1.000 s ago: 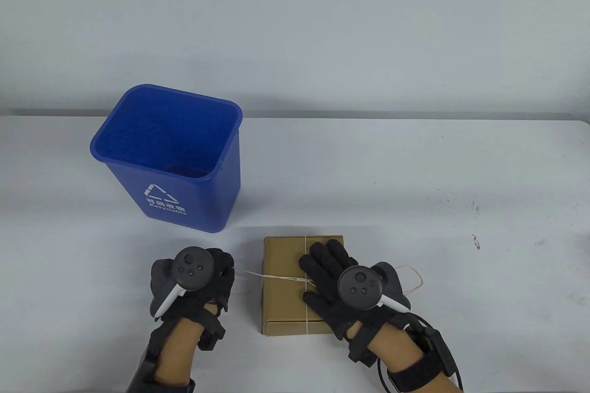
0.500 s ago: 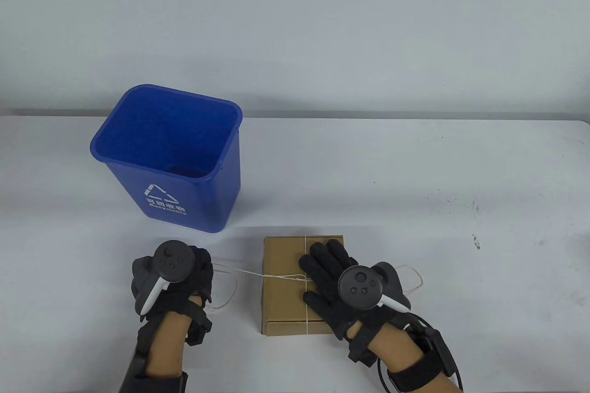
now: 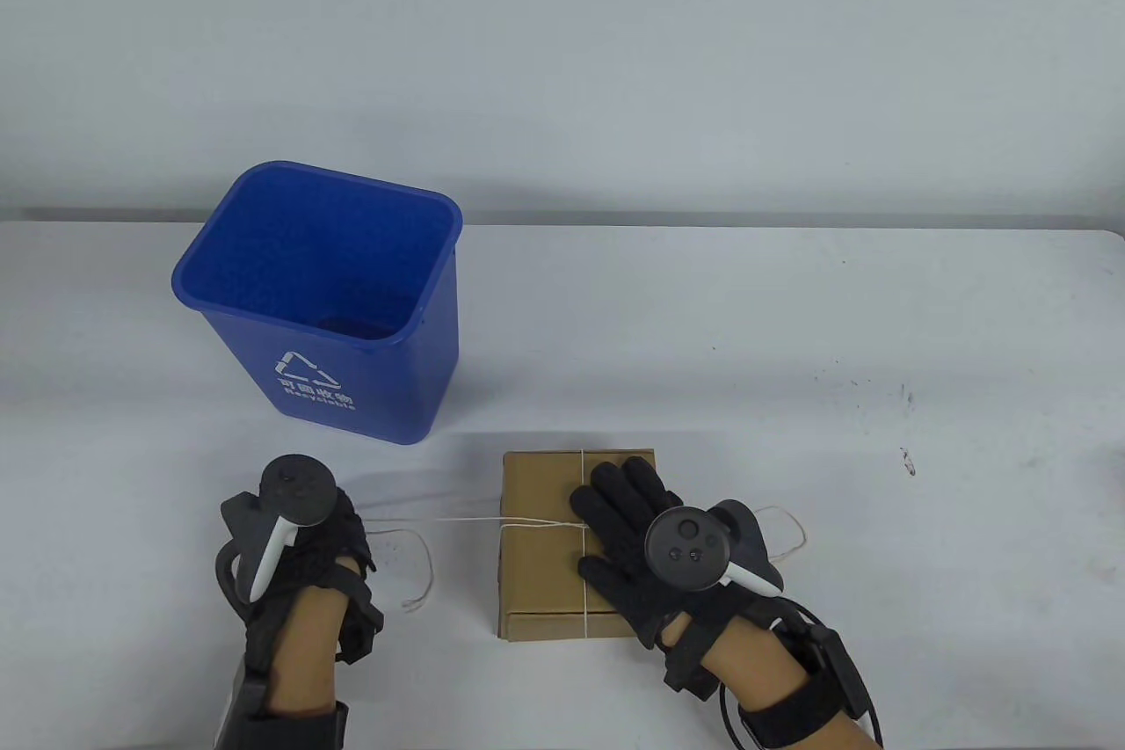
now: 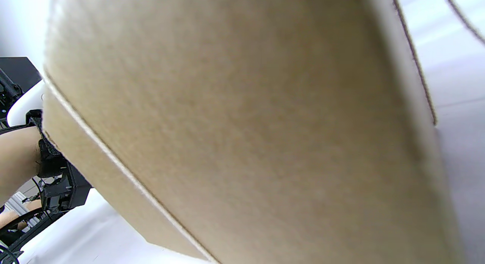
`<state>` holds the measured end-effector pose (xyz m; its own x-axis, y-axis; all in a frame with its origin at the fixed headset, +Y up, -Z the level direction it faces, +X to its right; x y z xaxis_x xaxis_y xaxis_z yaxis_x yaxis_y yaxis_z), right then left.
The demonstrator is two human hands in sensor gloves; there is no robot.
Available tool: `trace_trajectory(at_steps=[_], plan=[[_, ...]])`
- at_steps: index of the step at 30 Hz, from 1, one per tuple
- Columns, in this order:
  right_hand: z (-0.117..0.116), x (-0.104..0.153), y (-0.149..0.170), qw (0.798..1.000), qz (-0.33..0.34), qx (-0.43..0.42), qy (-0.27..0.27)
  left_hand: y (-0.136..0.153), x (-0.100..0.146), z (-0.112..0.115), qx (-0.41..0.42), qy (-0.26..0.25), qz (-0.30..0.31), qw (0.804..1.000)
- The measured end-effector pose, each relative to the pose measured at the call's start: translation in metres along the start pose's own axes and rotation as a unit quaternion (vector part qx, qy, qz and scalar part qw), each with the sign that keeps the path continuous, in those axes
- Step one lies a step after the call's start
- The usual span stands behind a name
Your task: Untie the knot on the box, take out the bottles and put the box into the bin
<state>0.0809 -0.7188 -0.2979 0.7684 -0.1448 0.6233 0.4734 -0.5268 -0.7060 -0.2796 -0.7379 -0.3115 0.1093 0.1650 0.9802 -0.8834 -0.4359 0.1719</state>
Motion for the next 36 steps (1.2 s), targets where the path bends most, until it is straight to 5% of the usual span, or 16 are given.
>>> trace_trajectory(at_steps=[5, 7, 12, 17, 27, 36], plan=[[0.000, 0.000, 0.000, 1.000, 0.000, 0.000, 0.000, -0.009, 0.005, -0.010, 0.036, -0.041, 0.034, 0.998], [0.000, 0.000, 0.000, 1.000, -0.001, -0.001, -0.001, -0.025, 0.008, -0.013, 0.073, -0.057, 0.109, 0.990], [0.000, 0.000, 0.000, 1.000, -0.002, -0.003, 0.000, -0.091, 0.032, -0.010, 0.123, -0.086, 0.324, 0.934], [0.000, 0.000, 0.000, 1.000, -0.004, -0.005, 0.000, -0.142, 0.058, 0.005, 0.095, -0.074, 0.432, 0.894], [0.001, -0.001, 0.000, 1.000, -0.008, -0.007, -0.001, -0.184, 0.052, 0.044, 0.059, 0.062, 0.455, 0.886], [0.012, -0.003, -0.002, 0.999, -0.029, -0.003, 0.033, -0.177, 0.044, 0.058, 0.073, 0.092, 0.451, 0.885]])
Point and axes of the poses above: the tracker on the back of each hand, its own y axis roughly to the little-finger side, its own x axis roughly from the fingertips to the wrist, z = x × y, the point moved 3 cm from there along -x, roughly from the wrist to the fingertips, and after that the axes turned 15 degrees about z, right-handed, at the moved point
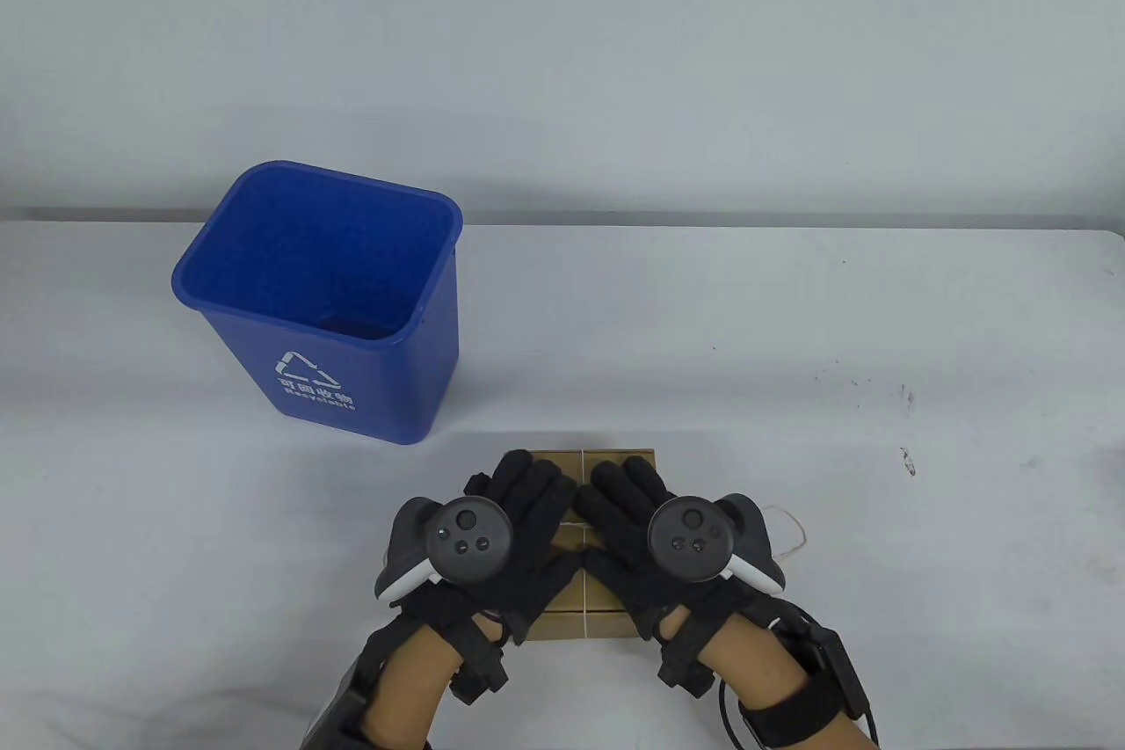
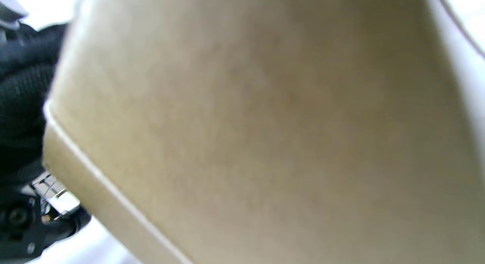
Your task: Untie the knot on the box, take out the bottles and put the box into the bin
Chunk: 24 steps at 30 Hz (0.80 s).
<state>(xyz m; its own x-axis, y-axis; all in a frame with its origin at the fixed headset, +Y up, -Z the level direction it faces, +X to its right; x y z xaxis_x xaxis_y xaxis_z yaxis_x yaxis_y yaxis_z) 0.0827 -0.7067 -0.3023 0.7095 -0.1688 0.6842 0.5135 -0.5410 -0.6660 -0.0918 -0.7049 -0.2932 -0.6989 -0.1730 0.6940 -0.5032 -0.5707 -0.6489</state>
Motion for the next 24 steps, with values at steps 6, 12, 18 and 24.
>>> trace_trajectory(at_steps=[6, 12, 18, 24], plan=[[0.015, -0.004, -0.007, 0.998, -0.017, 0.054, 0.031, 0.006, 0.003, 0.003, 0.024, 0.003, 0.005, 1.000], [0.021, -0.010, -0.011, 0.996, -0.038, 0.077, 0.029, 0.007, 0.003, 0.004, 0.030, 0.004, 0.000, 1.000], [0.018, -0.017, -0.029, 0.986, -0.023, 0.162, 0.004, 0.005, 0.002, 0.007, 0.025, 0.014, 0.002, 1.000], [0.008, -0.020, -0.031, 0.980, -0.015, 0.196, -0.030, 0.005, 0.002, 0.007, 0.019, 0.010, -0.001, 1.000]])
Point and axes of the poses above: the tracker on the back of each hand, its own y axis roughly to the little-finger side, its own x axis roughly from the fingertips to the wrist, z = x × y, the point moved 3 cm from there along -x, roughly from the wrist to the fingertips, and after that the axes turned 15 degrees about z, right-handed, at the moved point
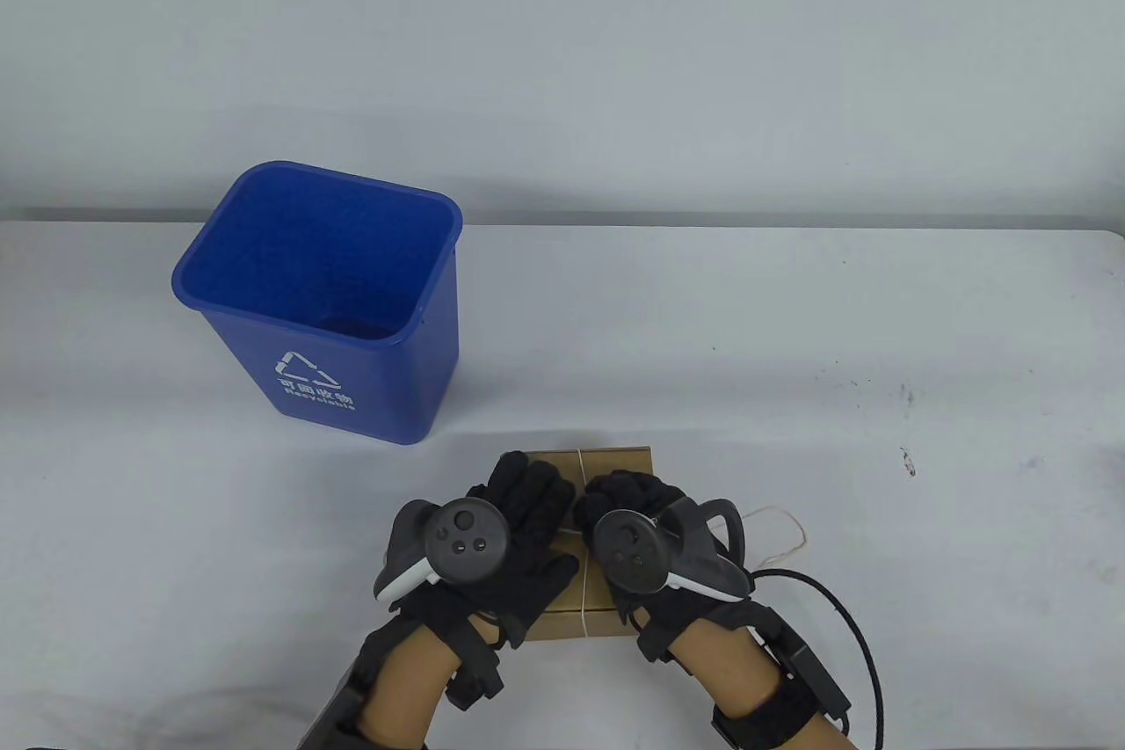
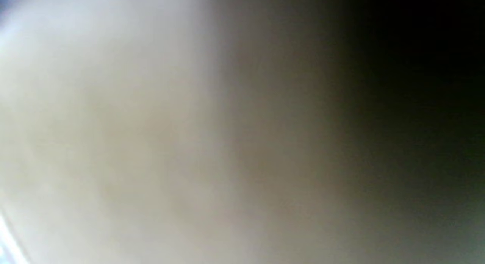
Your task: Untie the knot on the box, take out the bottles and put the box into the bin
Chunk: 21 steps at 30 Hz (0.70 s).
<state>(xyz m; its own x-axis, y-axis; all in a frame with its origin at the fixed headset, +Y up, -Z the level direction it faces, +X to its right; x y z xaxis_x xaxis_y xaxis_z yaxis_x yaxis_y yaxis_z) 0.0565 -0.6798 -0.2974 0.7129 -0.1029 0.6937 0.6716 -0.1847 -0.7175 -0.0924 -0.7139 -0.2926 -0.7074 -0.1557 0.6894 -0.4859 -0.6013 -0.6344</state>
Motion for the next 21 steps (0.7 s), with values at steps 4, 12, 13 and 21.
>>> trace_trajectory(at_steps=[4, 12, 13, 21], plan=[[0.004, 0.008, 0.012, 0.997, 0.013, -0.070, 0.043, 0.000, 0.000, 0.000, 0.001, -0.005, 0.000, 1.000], [0.019, 0.021, 0.031, 0.978, 0.020, -0.169, 0.120, 0.002, 0.001, -0.001, 0.006, -0.008, -0.003, 1.000], [0.020, 0.022, 0.035, 0.975, 0.019, -0.184, 0.124, 0.002, 0.001, 0.000, 0.006, -0.007, -0.002, 1.000], [0.019, 0.032, 0.060, 0.957, 0.020, -0.242, 0.162, 0.002, 0.002, 0.000, 0.007, -0.008, 0.000, 1.000]])
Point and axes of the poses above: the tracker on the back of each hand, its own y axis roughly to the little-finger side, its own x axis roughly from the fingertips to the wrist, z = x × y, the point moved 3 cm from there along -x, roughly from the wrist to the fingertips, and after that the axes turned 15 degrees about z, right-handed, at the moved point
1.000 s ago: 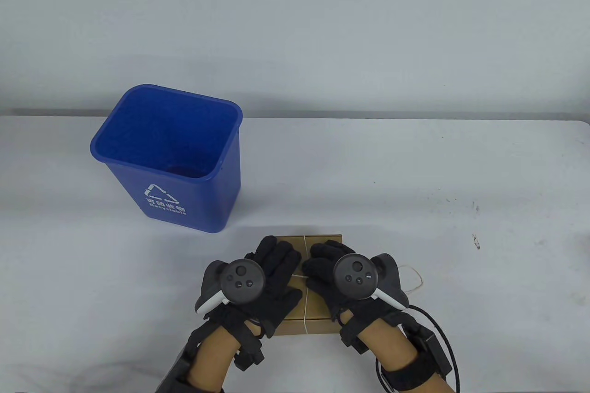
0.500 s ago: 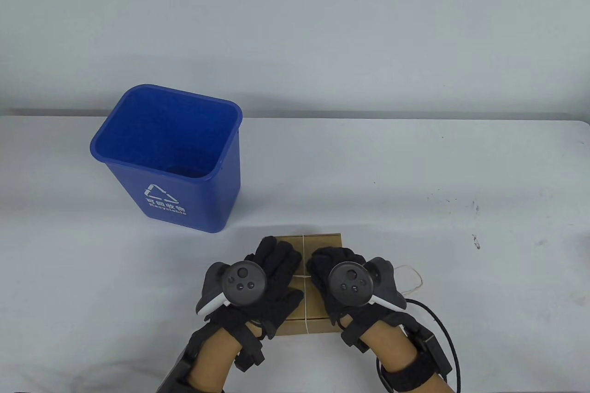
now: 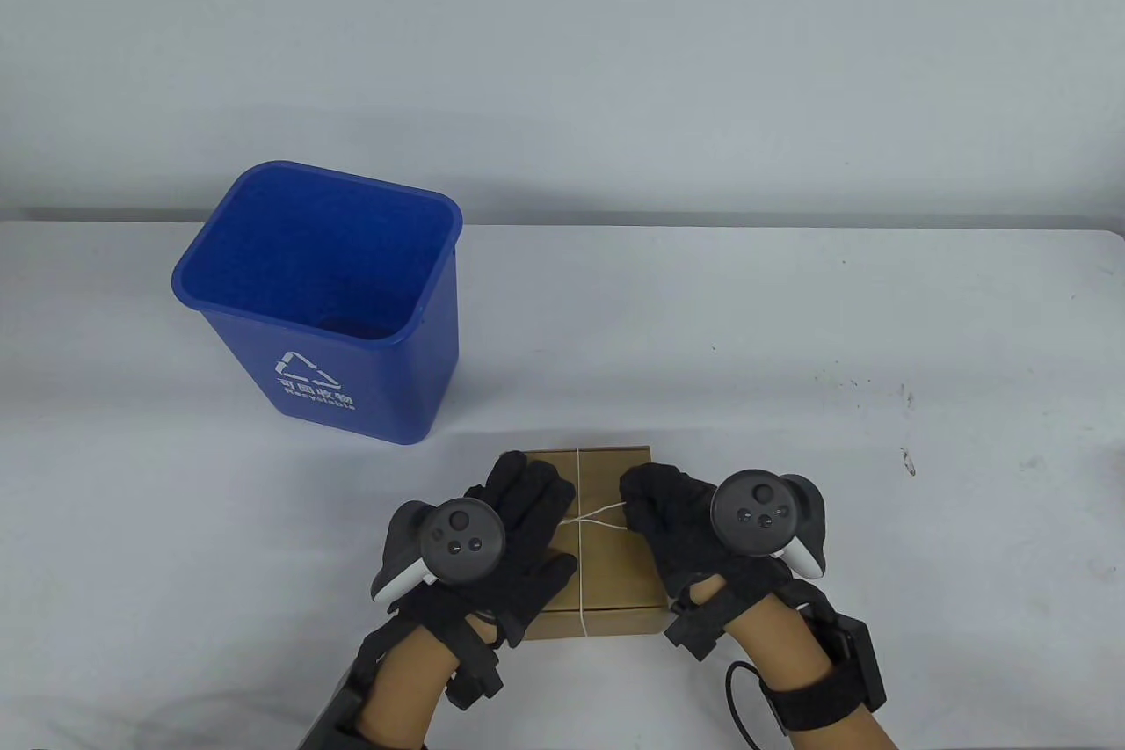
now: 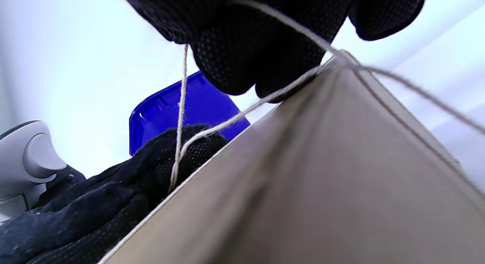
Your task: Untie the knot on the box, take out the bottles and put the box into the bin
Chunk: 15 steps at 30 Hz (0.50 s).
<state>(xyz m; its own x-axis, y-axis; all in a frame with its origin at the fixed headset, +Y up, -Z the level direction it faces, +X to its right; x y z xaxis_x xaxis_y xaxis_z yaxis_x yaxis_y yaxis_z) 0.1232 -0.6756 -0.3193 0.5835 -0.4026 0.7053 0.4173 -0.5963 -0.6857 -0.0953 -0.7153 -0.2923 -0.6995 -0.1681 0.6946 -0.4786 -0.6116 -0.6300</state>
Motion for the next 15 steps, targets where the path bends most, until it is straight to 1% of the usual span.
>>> trace_trajectory(at_steps=[3, 5, 10, 15], plan=[[0.009, 0.005, 0.003, 0.999, -0.003, 0.050, 0.002, 0.000, 0.000, 0.000, 0.000, -0.001, 0.001, 1.000], [0.015, 0.008, 0.007, 0.998, -0.010, 0.061, 0.005, 0.001, 0.001, 0.000, 0.000, -0.001, 0.001, 1.000], [0.024, 0.014, 0.019, 0.998, -0.030, 0.050, 0.011, 0.001, 0.001, 0.000, 0.000, -0.001, 0.002, 1.000], [0.026, 0.016, 0.027, 0.997, -0.047, 0.069, 0.002, 0.001, 0.002, 0.000, 0.001, -0.002, 0.003, 1.000]])
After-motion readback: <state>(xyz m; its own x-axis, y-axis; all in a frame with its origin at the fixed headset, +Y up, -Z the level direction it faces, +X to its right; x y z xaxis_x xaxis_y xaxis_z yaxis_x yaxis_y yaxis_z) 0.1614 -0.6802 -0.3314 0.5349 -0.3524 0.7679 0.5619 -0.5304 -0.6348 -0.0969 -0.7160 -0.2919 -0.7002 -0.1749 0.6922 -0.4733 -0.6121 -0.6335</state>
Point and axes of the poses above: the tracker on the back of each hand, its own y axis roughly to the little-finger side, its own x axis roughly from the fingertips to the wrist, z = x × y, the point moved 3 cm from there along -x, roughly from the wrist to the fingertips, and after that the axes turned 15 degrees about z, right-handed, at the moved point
